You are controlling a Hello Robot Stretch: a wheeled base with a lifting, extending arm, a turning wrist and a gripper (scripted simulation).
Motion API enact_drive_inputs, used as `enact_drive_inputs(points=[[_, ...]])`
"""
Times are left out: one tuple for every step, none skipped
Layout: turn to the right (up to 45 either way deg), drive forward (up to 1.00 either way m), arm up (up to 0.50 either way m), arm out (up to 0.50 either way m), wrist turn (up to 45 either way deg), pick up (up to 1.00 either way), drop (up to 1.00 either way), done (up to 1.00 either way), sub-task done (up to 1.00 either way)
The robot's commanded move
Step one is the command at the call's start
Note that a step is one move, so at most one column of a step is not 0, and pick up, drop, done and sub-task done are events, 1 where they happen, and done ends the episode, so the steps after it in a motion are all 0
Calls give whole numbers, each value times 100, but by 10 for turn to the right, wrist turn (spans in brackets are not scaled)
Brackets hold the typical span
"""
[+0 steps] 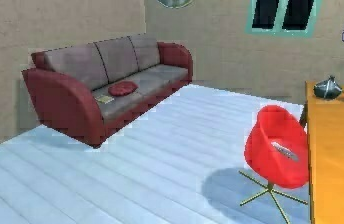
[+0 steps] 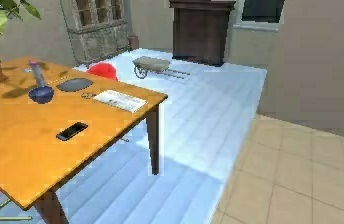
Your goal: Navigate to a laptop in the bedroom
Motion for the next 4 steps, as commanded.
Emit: enact_drive_inputs(points=[[-450, 0, 0, 0, 0, 0, 0, 0, 0], [-450, 0, 0, 0, 0, 0, 0, 0, 0], [-450, 0, 0, 0, 0, 0, 0, 0, 0], [-420, 0, 0, 0, 0, 0, 0, 0, 0]])
